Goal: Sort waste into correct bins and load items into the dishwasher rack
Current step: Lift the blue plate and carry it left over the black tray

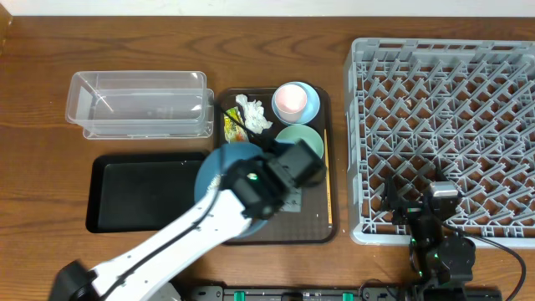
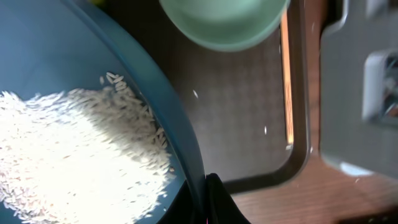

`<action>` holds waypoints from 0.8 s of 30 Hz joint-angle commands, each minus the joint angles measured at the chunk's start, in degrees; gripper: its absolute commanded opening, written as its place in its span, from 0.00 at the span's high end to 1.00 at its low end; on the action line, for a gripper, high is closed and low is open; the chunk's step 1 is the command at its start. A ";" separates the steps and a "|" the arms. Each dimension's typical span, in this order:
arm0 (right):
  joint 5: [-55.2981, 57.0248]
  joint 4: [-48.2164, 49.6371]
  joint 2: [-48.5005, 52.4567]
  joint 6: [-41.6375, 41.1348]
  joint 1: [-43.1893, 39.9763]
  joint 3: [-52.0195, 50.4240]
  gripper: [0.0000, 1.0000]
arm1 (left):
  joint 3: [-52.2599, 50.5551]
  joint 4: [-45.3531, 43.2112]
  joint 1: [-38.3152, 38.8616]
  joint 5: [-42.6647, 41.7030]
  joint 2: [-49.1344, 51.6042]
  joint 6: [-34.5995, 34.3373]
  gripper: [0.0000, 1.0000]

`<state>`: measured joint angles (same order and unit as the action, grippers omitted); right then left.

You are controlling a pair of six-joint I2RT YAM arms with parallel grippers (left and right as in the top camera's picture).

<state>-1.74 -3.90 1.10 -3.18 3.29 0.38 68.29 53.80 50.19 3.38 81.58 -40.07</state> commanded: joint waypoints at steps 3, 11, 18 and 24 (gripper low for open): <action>-0.17 -0.22 0.02 0.50 -0.33 -0.07 0.01 | 1.97 0.39 -5.92 2.23 -5.97 4.50 0.94; -0.17 -0.22 0.02 0.48 -0.33 -0.07 0.01 | 1.97 1.29 -17.44 1.73 -10.16 5.81 0.94; -0.17 -0.22 0.02 0.50 -0.33 -0.07 0.01 | 1.36 0.48 -26.51 0.72 -10.05 6.01 0.94; -0.17 -0.22 0.02 0.50 -0.33 -0.07 0.01 | 1.31 -1.95 -34.95 -10.91 -10.05 9.92 0.94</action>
<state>-1.72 -3.90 1.10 -3.20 3.29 0.38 68.29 52.49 18.11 -1.28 72.01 -33.36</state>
